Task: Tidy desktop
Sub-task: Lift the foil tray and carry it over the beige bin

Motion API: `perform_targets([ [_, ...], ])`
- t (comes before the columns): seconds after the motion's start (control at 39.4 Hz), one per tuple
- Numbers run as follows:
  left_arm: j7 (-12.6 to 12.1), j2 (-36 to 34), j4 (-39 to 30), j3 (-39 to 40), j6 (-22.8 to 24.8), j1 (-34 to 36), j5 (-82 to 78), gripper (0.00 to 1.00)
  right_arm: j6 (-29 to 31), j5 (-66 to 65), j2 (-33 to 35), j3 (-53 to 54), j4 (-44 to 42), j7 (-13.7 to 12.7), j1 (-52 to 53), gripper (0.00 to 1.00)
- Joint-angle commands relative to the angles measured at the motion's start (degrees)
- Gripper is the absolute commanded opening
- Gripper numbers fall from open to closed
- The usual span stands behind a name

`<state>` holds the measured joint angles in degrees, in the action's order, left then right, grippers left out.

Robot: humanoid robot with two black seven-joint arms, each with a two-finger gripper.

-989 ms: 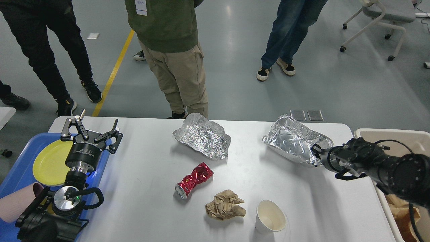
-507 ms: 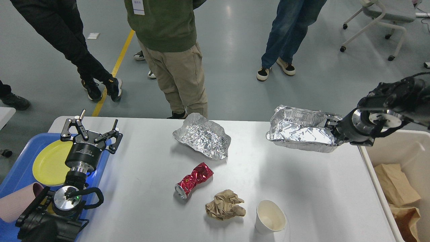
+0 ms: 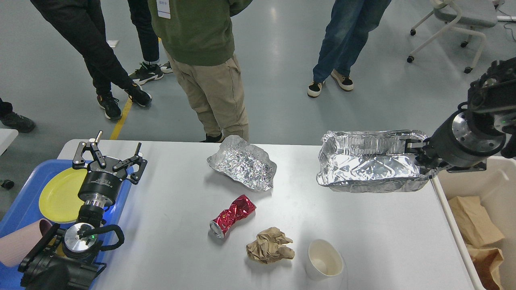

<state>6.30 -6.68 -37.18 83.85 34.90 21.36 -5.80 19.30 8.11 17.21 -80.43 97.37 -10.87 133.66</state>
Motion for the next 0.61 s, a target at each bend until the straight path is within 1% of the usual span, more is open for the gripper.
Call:
perform_targets([
  [0.0,-0.06,0.00,0.00,0.00,-0.01,0.00,0.00,0.96,-1.10,0.42,0.37,-1.39,0.28,0.32,0.29,0.00],
  [0.1,-0.06,0.00,0.00,0.00,-0.01,0.00,0.00,0.96,-2.77,0.77,0.46,-3.50,0.28,1.63,0.29,0.00],
  [0.15,-0.06,0.00,0.00,0.00,-0.01,0.00,0.00,0.96,-2.86,0.86,0.20,-4.90,0.28,3.21,0.29,0.00],
  [0.18,-0.06,0.00,0.00,0.00,-0.01,0.00,0.00,0.96,-2.95,0.86,0.19,-6.04,0.28,5.31,0.29,0.00],
  [0.23,-0.06,0.09,0.00,0.00,0.08,0.00,0.00,0.96,-3.04,0.86,0.19,-7.10,0.28,7.08,0.29,0.00],
  [0.33,-0.06,0.00,0.00,0.00,-0.01,0.00,0.00,0.96,-3.74,0.86,0.81,-9.21,0.01,7.35,0.20,0.00],
  [0.43,-0.06,0.00,0.00,0.00,-0.01,0.00,0.00,0.96,-6.37,0.77,4.75,-11.50,-1.92,7.27,-2.17,0.00],
  [0.56,-0.06,0.00,0.00,0.00,-0.01,0.00,0.00,0.96,-7.26,-0.02,14.24,-12.91,-10.61,7.27,-10.07,0.00],
  [0.58,-0.06,0.00,0.00,0.00,-0.01,0.00,0.00,0.96,-7.17,-0.28,16.95,-12.82,-14.01,7.18,-12.96,0.00],
])
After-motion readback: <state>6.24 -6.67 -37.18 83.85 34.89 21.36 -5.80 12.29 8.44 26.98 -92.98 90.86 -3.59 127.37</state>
